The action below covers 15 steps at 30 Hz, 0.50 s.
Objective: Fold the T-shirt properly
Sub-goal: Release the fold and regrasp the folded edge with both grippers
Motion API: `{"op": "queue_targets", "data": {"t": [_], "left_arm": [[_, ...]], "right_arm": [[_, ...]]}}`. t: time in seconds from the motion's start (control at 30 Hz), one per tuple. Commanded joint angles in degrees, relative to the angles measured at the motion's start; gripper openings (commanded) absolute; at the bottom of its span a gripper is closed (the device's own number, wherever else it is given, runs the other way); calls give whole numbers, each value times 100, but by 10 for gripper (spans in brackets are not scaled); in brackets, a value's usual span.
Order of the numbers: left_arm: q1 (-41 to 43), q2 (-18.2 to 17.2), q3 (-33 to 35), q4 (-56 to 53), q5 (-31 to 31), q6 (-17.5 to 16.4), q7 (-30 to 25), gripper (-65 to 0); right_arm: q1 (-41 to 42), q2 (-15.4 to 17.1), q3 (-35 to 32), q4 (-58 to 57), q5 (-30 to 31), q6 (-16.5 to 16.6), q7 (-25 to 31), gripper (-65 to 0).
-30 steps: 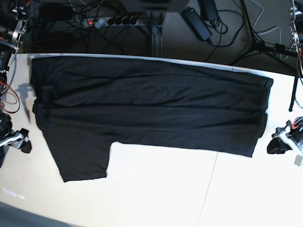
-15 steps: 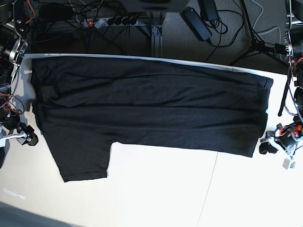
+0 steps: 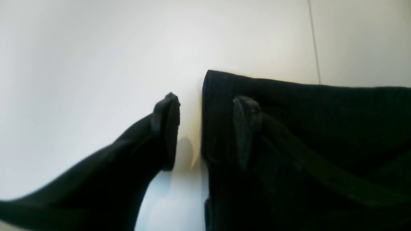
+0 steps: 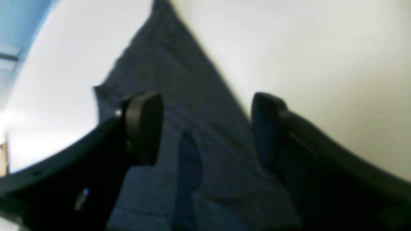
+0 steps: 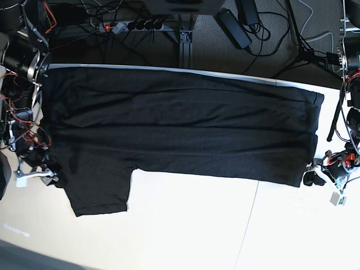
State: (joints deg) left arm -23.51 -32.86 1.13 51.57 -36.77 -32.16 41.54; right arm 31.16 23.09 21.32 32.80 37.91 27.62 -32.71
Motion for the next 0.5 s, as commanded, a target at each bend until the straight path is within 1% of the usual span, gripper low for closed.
{"op": "queue_targets", "data": {"t": [0.0, 0.1, 0.2, 0.4, 0.43, 0.47], "left_arm": [[-155, -109, -28, 81, -70, 48, -103, -344], [-153, -109, -28, 81, -70, 48, -101, -344], [-155, -109, -28, 81, -70, 48, -101, -344], [-153, -111, -28, 81, -70, 46, -90, -344], [-155, -109, -28, 81, -70, 48, -48, -344], [-155, -109, -28, 81, -79, 48, 13, -344]], "right_arm": [[92, -55, -7, 39, -118, 389, -155, -217], [87, -278, -7, 42, -304, 389, -83, -217], [90, -424, -7, 42, -439, 389, -24, -217], [90, -450, -7, 42, -452, 389, -7, -219], [87, -450, -7, 42, -452, 389, -11, -231], [87, -452, -7, 42, -457, 389, -35, -275]]}}
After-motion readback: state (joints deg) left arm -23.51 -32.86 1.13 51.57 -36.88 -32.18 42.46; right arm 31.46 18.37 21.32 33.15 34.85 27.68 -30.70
